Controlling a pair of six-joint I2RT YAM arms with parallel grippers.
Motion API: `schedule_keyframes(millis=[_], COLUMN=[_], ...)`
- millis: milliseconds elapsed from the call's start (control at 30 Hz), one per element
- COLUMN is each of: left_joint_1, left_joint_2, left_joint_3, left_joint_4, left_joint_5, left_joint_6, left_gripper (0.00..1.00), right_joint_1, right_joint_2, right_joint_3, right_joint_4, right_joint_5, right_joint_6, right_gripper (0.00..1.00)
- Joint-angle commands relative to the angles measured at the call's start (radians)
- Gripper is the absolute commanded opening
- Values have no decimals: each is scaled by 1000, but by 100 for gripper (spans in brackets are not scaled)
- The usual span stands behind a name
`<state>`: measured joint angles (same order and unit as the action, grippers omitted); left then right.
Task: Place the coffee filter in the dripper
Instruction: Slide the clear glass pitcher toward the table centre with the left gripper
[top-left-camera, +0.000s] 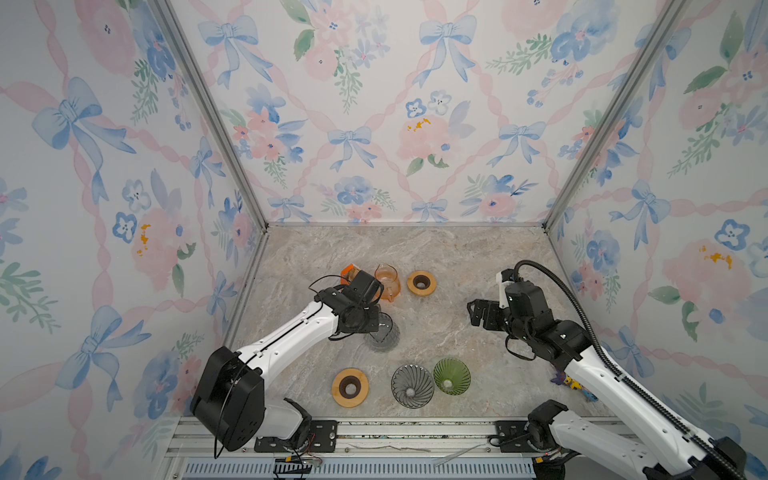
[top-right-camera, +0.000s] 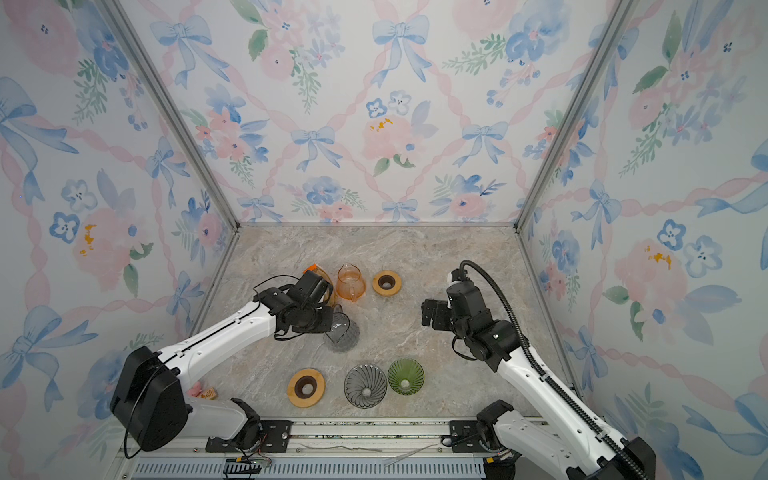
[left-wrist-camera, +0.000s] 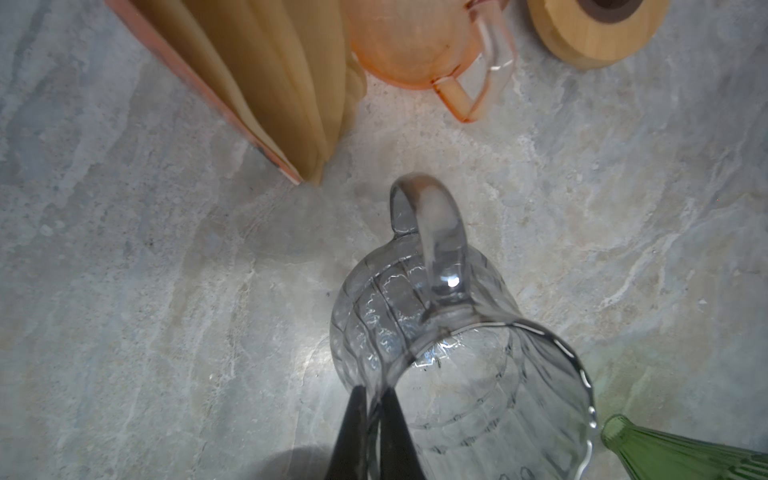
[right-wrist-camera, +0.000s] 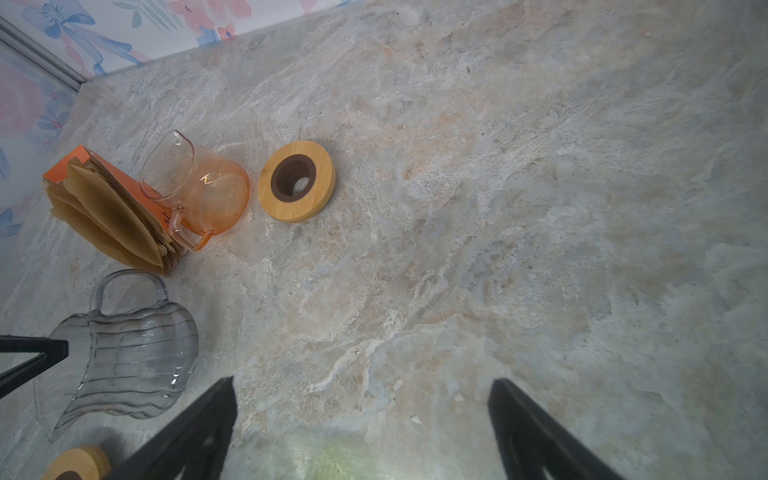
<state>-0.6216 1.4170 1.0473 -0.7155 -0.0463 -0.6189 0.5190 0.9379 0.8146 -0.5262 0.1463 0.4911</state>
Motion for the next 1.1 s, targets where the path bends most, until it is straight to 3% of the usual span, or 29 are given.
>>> schedule_keyframes(millis=[0,233,467,733,1067], left_joint_1=[-40,-158,-244,-316,-357], left_joint_2=[66,271,437,553,609], left_joint_3=[99,316,499,604,652], left_joint_4=[8,8,7,5,4], left_joint_5=[-30,-42,-3,16,24], left_joint_6=[-28,-28,-18,-29,-44], left_gripper=[5,4,6,6,9], right_joint_1=[9,-15,-179,-360,-379], right_joint_2=[-14,-21,-88,-167,-177], right_joint_3=[-9,14,-10,-57,-71], right_joint_4=[-54,-137,-205,-235,-235], right_joint_5=[37,76,-47,-154,-164], right_joint_6=[15,31,47,22,14], right_gripper=[96,96,96,96,96])
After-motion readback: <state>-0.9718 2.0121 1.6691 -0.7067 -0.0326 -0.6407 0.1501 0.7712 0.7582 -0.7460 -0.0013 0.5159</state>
